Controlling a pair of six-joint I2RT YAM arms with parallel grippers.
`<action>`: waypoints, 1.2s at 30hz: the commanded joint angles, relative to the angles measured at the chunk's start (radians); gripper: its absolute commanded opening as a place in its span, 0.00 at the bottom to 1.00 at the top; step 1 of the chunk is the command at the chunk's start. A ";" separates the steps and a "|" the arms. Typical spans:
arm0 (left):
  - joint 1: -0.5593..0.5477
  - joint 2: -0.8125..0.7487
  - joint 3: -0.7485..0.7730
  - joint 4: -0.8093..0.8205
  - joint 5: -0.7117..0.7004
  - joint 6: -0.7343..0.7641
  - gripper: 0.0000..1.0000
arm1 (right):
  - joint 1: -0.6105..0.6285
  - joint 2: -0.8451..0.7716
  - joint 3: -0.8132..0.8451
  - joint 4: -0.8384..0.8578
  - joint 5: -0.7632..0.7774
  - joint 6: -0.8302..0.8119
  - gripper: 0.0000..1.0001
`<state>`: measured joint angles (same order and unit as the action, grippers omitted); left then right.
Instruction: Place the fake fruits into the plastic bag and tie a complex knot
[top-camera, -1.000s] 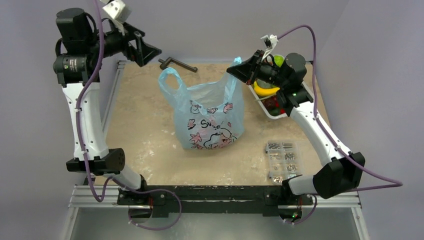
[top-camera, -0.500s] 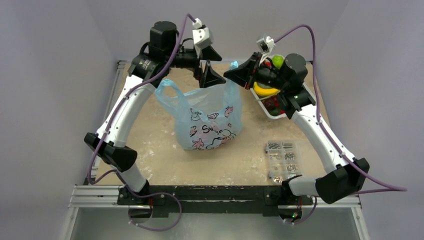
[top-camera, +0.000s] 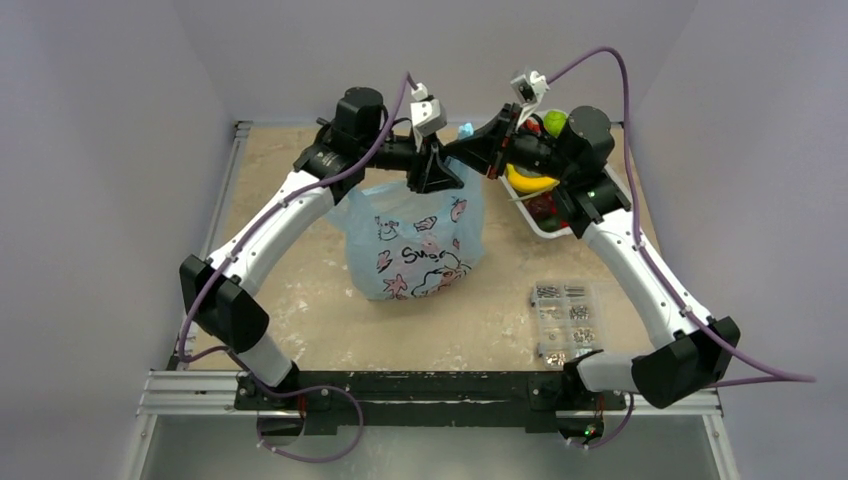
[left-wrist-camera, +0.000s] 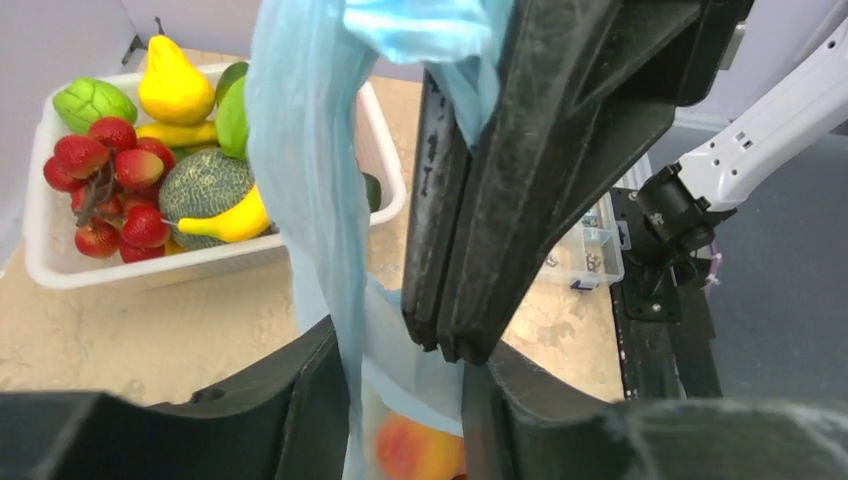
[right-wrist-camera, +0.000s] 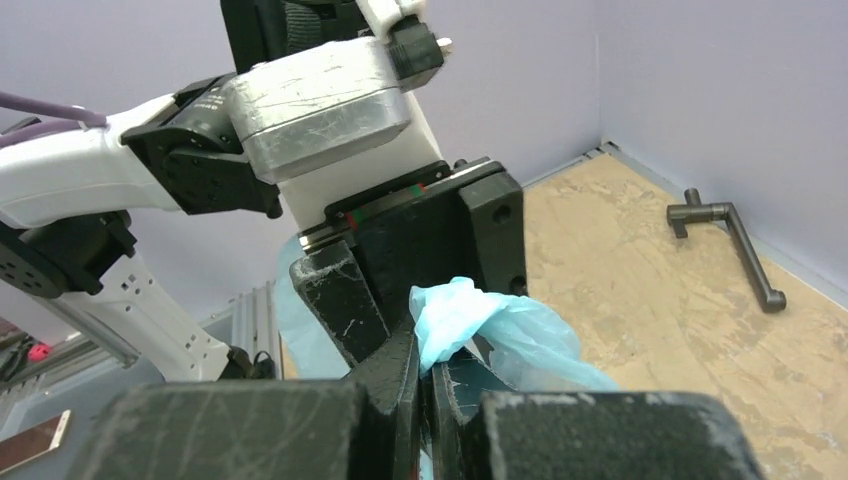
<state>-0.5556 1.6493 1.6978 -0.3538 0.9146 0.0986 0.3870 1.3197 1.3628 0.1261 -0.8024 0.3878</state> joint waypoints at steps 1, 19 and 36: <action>0.005 -0.089 -0.047 0.172 0.042 -0.048 0.23 | 0.006 -0.048 0.058 0.011 -0.001 0.038 0.00; 0.084 -0.075 -0.002 0.035 0.309 -0.031 0.00 | -0.017 -0.116 0.034 -0.393 0.050 -0.476 0.99; 0.084 -0.048 0.038 -0.051 0.212 -0.032 0.00 | 0.107 -0.023 -0.201 -0.052 -0.006 -0.502 0.37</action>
<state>-0.4679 1.6073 1.6985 -0.3954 1.1988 0.0471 0.4885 1.3190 1.2053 -0.0414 -0.8024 -0.0982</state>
